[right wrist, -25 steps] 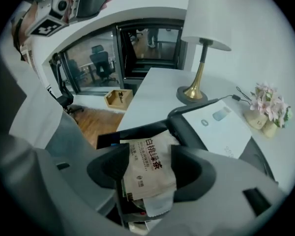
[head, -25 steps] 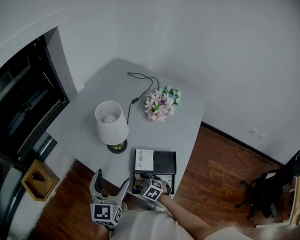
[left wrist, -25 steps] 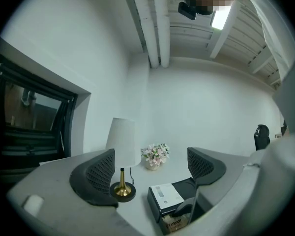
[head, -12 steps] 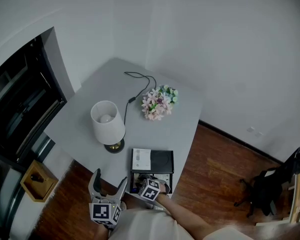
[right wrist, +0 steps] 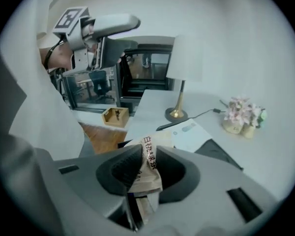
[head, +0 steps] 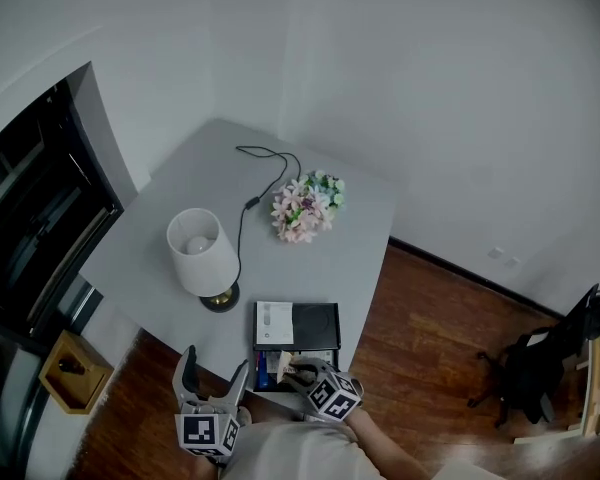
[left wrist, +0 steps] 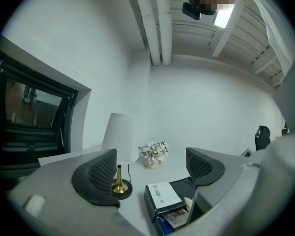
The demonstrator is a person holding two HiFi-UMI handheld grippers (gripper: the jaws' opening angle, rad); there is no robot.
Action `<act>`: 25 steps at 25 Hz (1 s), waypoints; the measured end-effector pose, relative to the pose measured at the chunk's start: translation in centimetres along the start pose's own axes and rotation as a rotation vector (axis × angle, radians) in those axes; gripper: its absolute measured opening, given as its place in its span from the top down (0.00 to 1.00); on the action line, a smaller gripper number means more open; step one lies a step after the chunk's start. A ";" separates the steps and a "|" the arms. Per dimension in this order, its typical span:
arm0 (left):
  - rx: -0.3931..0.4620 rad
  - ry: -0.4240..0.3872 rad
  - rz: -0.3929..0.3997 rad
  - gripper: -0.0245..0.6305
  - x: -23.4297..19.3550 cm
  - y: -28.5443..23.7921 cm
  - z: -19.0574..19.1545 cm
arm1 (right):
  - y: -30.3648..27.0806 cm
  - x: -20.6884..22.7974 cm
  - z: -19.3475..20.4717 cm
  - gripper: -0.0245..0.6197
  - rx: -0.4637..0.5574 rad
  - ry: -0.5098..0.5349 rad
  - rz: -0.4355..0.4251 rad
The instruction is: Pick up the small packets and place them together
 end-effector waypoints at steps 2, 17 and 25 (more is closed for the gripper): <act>-0.004 -0.003 0.014 0.29 0.3 -0.4 0.0 | 1.5 2.5 0.7 0.80 0.024 -0.041 0.072; 0.023 0.014 0.024 0.32 1.6 -1.3 -0.2 | -3.4 12.7 3.5 0.70 -0.091 0.082 -0.017; 0.018 0.029 -0.006 0.32 1.3 -0.6 0.1 | -0.2 13.4 2.1 0.70 0.067 -0.028 0.202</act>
Point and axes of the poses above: the fingertips, and each gripper's own axes: y backward along the fingers, x to its right, z out of its underside, the point moved 10 cm from there along y, backward along the fingers, and after that the axes turned 9 degrees about z, right-handed, at the moved point
